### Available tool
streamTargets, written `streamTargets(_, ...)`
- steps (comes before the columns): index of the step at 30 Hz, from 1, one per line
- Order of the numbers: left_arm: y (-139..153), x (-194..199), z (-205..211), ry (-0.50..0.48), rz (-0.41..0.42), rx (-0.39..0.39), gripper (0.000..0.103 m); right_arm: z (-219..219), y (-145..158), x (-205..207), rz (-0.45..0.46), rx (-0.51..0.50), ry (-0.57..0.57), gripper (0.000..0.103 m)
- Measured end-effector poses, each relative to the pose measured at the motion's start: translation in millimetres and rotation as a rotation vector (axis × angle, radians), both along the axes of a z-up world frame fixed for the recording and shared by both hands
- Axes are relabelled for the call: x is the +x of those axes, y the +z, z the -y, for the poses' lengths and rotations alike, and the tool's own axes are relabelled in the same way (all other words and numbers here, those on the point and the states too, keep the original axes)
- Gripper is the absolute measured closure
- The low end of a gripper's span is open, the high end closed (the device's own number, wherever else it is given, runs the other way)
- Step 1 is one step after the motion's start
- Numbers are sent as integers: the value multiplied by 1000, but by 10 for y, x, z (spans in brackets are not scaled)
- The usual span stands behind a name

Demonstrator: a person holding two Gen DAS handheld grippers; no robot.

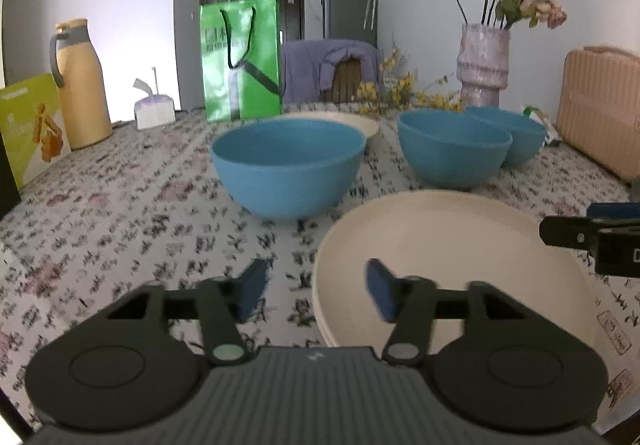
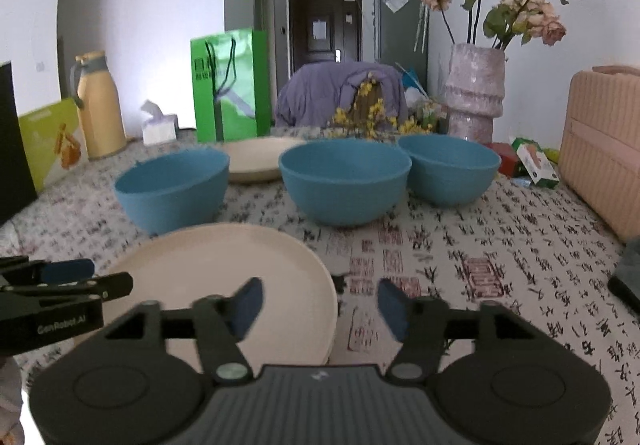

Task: Organize plates and bowls
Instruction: 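Open both grippers to release the cream plate onto the table, then pull both open grippers back from the plate over the blue bowls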

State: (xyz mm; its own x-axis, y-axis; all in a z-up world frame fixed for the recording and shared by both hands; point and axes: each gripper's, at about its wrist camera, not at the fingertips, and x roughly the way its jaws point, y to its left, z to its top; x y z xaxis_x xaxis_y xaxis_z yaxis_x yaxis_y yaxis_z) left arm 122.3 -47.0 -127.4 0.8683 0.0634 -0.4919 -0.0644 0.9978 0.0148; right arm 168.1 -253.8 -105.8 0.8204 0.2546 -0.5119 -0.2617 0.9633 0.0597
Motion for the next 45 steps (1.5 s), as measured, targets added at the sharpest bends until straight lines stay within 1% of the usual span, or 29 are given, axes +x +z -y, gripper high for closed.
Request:
streamTargets(1,37,-15,-14,-1,11,-4,29,12,24,0,-2,11,3,23)
streamTargets(2,74,-34,-32,-2,24,-7,24,27,48,2,-4,25,9,16)
streamTargets(3,113,-53,-46,-6,35,-10,21,35,63,1,-5,34,15,14)
streamTargets(4,149,-69,-58,-10,44,-15,13,41,82,-3,-8,43,19,14)
streamTargets(5,185,-85,-73,-12,52,-23,2,51,104,0,-12,51,23,13)
streamTargets(6,216,-105,-92,-15,62,-33,0,56,120,0,-14,57,27,9)
streamTargets(7,246,-128,-108,-20,75,-45,0,59,137,-1,-14,62,30,6)
streamTargets(8,276,-145,-121,-27,81,-52,0,68,159,-6,-11,68,34,0)
streamTargets(14,378,-203,-150,-49,69,-48,0,69,272,-79,-11,85,51,0)
streamTargets(17,422,-217,-187,-55,68,-62,0,70,320,-108,-5,84,59,0)
streamTargets(23,539,-241,-243,-54,94,-77,0,52,413,-124,12,68,71,0)
streamTargets(26,613,-236,-243,-56,115,-57,0,50,478,-97,22,69,76,0)
streamTargets(28,670,-227,-251,-52,134,-47,0,51,525,-60,28,75,76,0)
streamTargets(30,729,-211,-277,-54,143,-63,0,56,570,-7,26,88,82,0)
streamTargets(34,849,-148,-307,-56,157,-65,0,63,674,122,22,119,92,0)
streamTargets(40,1021,-33,-348,-59,172,-56,0,17,827,320,37,131,99,0)
streamTargets(45,1147,81,-419,-65,174,-83,0,-25,932,492,39,141,99,0)
